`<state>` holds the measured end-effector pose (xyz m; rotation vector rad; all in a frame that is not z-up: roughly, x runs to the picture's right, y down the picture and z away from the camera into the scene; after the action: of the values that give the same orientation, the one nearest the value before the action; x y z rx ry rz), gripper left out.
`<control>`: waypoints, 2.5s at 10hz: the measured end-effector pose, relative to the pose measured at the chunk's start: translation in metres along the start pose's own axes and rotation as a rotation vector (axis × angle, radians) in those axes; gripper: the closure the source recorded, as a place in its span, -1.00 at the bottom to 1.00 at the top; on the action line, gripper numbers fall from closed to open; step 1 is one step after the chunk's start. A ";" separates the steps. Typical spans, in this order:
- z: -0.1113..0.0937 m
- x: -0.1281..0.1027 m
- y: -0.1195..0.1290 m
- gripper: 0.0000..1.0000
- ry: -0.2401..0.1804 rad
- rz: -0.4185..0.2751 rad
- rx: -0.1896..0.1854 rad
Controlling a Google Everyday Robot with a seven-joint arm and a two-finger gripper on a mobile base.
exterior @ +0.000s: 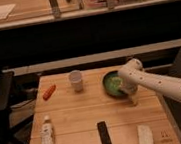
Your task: Drag the ceramic bowl in a circle
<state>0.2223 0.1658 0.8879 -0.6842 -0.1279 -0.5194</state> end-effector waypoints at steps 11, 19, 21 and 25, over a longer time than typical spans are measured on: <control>-0.010 0.002 0.005 0.98 0.003 -0.015 0.012; -0.010 0.001 0.006 0.98 0.002 -0.015 0.010; -0.010 0.001 0.006 0.98 0.002 -0.015 0.010; -0.010 0.001 0.006 0.98 0.002 -0.015 0.010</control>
<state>0.2261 0.1630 0.8770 -0.6739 -0.1342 -0.5338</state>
